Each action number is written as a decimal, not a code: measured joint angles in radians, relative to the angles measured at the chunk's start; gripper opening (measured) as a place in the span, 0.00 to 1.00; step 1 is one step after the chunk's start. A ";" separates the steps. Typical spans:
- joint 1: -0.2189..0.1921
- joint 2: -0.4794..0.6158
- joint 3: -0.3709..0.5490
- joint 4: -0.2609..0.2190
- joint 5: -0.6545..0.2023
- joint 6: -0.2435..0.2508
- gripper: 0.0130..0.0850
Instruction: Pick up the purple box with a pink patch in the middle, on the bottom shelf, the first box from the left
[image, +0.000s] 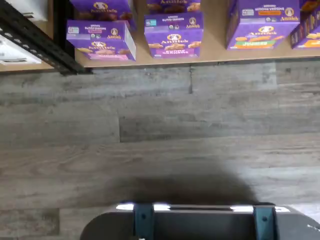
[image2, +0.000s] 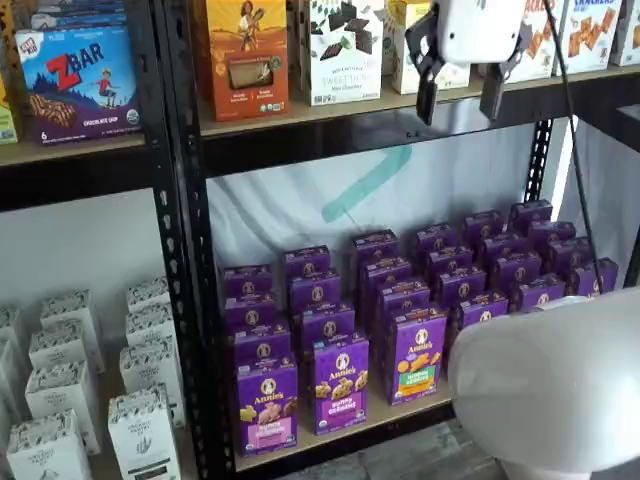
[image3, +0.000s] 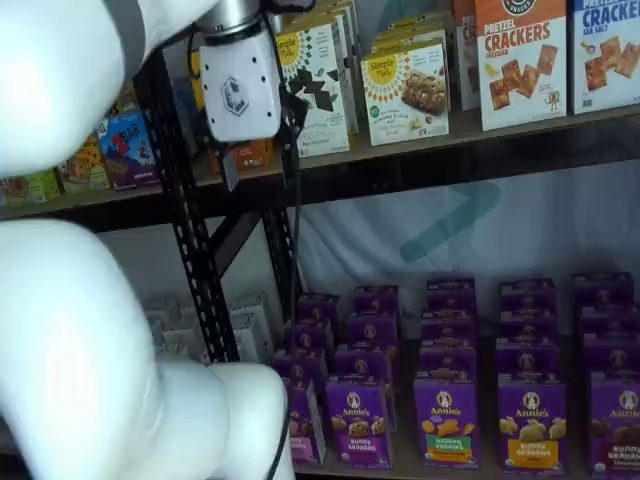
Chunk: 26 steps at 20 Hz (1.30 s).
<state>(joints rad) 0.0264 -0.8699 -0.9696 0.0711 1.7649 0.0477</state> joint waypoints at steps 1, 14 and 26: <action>0.005 0.001 0.013 0.002 -0.015 0.005 1.00; 0.107 0.035 0.181 -0.018 -0.193 0.095 1.00; 0.180 0.050 0.359 -0.031 -0.416 0.161 1.00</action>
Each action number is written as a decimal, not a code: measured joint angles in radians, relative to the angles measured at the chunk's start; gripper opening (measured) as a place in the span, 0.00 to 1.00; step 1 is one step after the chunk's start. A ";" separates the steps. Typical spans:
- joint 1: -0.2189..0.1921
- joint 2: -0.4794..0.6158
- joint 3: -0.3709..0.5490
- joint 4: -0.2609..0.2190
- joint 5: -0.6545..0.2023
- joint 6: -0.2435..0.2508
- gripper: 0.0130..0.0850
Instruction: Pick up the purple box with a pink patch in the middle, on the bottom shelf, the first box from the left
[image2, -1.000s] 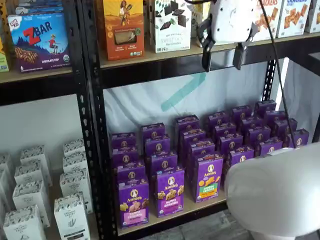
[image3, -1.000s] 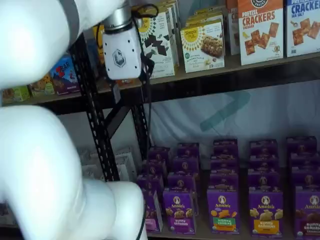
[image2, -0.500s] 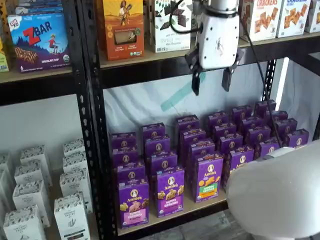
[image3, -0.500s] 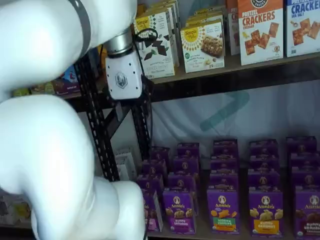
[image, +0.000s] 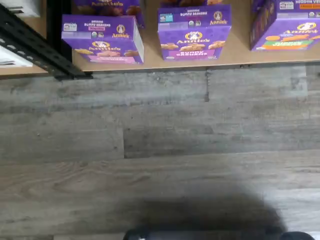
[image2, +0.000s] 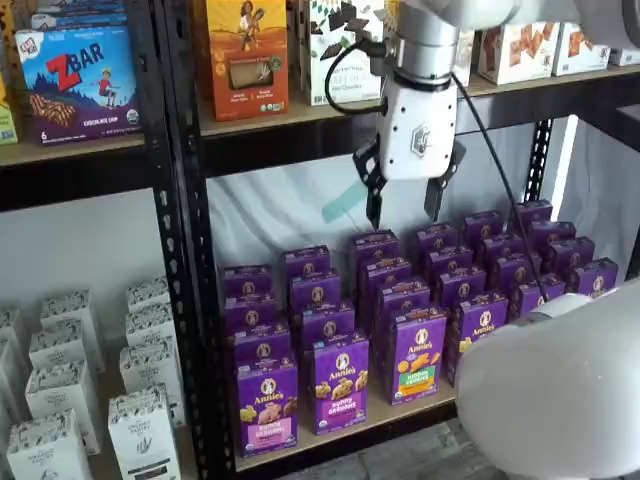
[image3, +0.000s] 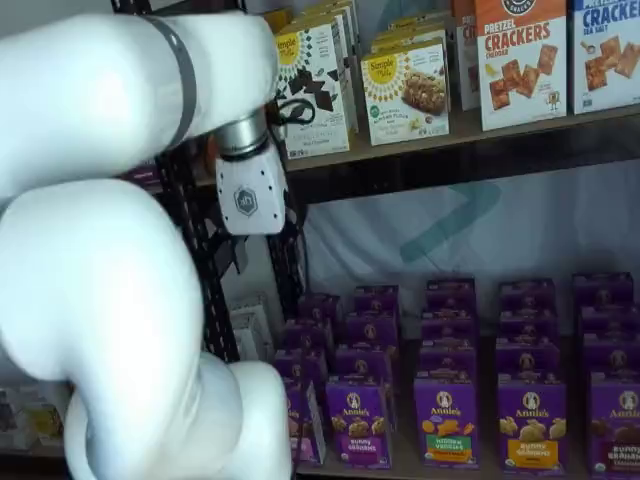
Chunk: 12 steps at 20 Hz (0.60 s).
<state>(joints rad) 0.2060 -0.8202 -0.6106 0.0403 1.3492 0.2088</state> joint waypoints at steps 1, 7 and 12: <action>0.005 0.003 0.010 -0.005 -0.015 0.005 1.00; 0.038 0.017 0.088 -0.054 -0.132 0.051 1.00; 0.055 0.061 0.134 -0.075 -0.211 0.079 1.00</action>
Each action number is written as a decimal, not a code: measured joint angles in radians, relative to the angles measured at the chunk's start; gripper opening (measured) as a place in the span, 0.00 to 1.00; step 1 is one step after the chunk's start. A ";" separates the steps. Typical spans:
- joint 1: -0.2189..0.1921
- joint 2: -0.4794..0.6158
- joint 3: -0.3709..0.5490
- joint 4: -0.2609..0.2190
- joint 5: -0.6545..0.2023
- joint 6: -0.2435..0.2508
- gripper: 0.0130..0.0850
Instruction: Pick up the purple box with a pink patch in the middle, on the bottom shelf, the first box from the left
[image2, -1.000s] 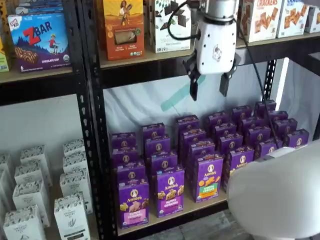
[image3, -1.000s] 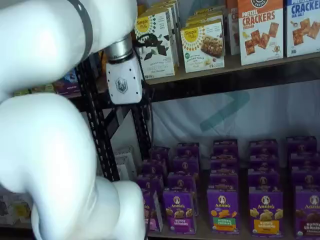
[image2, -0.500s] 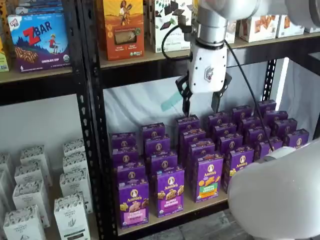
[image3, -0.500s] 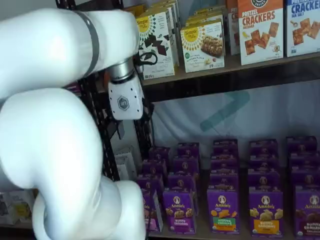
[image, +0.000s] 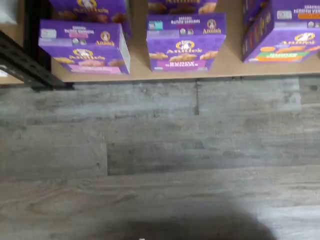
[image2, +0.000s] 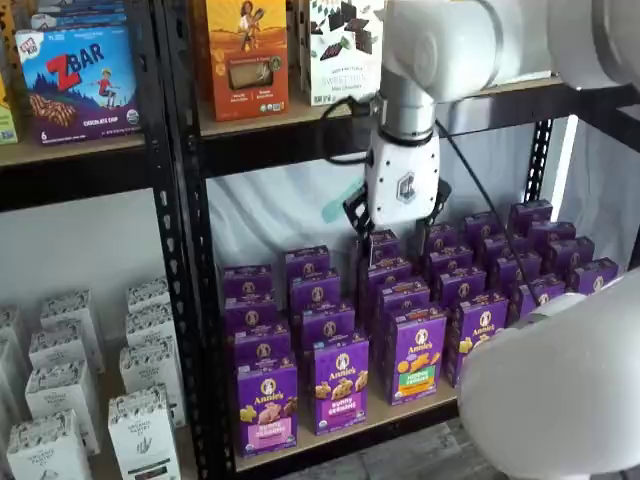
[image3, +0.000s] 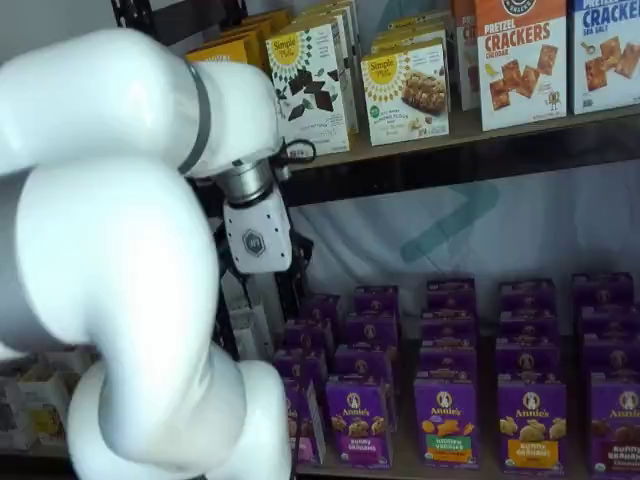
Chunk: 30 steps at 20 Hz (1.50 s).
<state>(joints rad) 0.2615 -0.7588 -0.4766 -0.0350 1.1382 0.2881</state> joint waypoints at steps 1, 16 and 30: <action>0.003 0.014 0.008 -0.001 -0.015 0.004 1.00; 0.093 0.317 0.099 -0.080 -0.351 0.159 1.00; 0.139 0.589 0.098 -0.065 -0.676 0.208 1.00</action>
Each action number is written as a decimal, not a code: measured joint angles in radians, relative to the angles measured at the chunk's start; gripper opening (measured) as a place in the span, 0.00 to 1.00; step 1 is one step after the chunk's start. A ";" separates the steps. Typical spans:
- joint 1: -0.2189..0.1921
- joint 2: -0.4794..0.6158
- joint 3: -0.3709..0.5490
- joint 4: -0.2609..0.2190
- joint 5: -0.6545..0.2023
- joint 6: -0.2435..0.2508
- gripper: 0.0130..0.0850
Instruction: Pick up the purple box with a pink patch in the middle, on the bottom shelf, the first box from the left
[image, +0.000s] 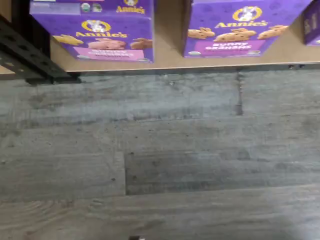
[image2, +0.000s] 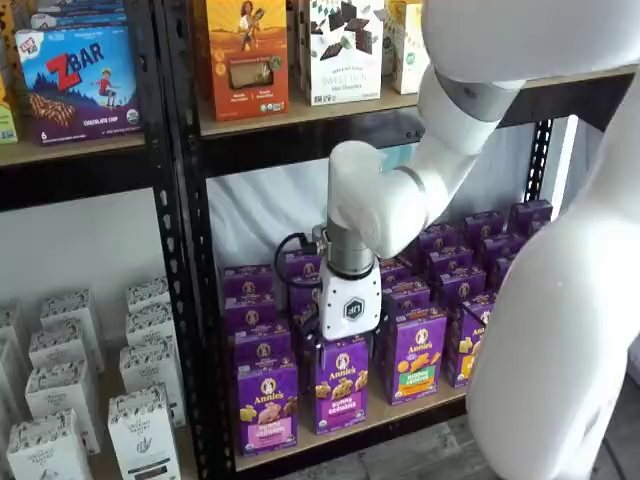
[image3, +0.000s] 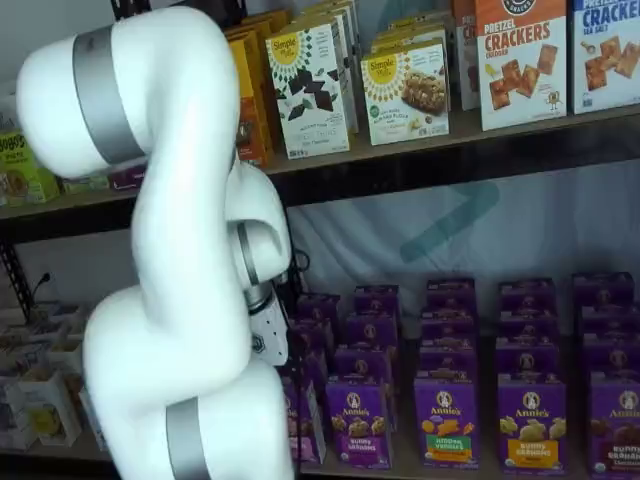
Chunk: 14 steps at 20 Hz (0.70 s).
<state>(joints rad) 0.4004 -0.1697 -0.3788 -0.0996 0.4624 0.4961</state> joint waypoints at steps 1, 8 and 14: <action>0.002 0.023 -0.008 0.007 -0.015 -0.004 1.00; -0.014 0.153 -0.078 -0.037 -0.053 0.023 1.00; -0.036 0.273 -0.152 -0.030 -0.094 -0.005 1.00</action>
<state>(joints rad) 0.3640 0.1034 -0.5311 -0.1294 0.3688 0.4908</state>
